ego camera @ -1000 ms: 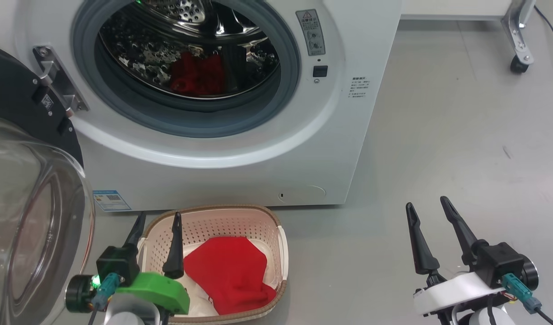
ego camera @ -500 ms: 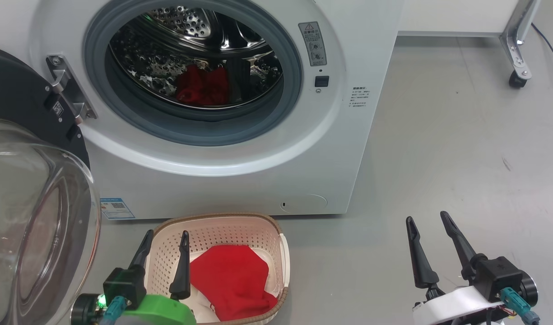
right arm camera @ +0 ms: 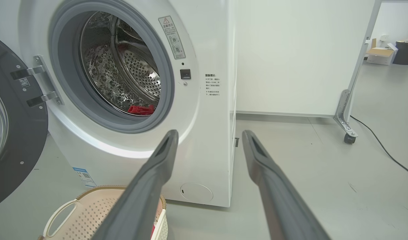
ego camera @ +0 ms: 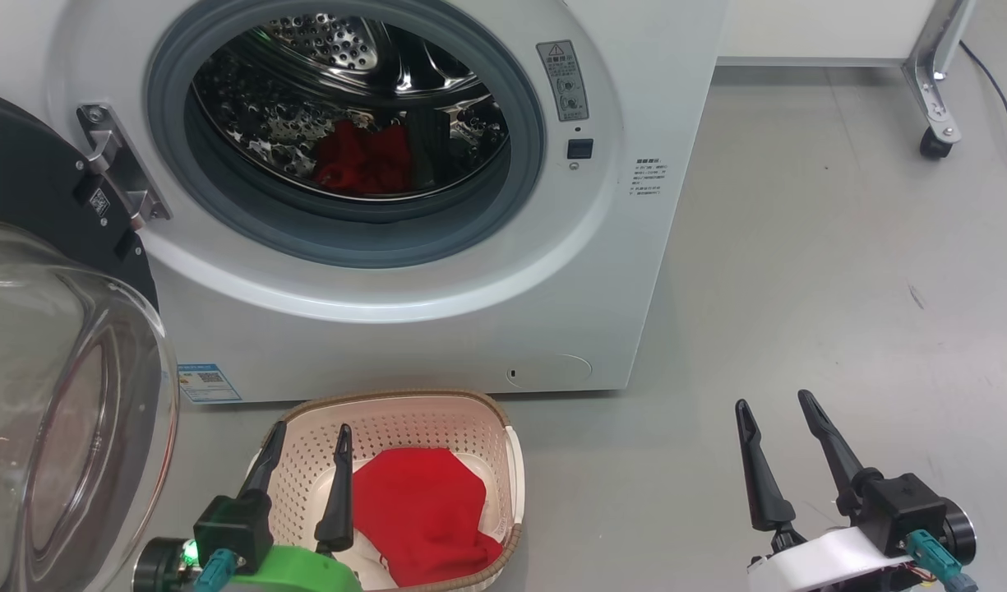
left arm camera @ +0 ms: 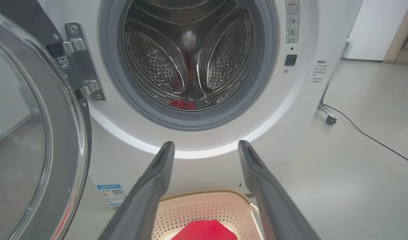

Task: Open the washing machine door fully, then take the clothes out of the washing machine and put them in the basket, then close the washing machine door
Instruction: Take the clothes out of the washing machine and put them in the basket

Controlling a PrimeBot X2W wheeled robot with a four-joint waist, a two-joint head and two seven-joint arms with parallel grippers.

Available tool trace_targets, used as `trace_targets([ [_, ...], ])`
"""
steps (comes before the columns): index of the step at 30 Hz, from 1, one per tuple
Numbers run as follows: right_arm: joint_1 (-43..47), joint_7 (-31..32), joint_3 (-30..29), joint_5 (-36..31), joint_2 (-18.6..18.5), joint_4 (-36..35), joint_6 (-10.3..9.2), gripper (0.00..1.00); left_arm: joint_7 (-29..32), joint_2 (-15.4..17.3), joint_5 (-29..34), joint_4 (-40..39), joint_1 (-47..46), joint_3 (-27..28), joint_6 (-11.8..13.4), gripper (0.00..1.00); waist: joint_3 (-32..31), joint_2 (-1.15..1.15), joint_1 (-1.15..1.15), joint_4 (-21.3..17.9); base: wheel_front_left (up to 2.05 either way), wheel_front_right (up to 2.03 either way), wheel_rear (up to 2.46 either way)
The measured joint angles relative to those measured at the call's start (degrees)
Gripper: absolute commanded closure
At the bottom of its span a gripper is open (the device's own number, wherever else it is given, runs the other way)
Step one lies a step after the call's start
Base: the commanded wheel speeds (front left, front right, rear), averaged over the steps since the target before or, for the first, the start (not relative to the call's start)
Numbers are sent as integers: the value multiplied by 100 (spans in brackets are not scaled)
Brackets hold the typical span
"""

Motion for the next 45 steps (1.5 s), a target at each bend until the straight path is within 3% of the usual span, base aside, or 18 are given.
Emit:
trace_targets([
  [20,7,0,100,34,0,-202,-14,0,85,10,-12,-216,-114,-192,13,0,335,0,0,-25,0,0,0],
  [32,-525,0,327,-22,-4,-398,135,0,676,-1,-109,175,-1636,-382,-78,0,1208,0,0,-215,0,0,0],
  [45,-1193,0,555,236,-21,-591,244,0,1935,64,-205,959,-3492,-259,-101,0,2223,0,0,-643,0,0,0],
])
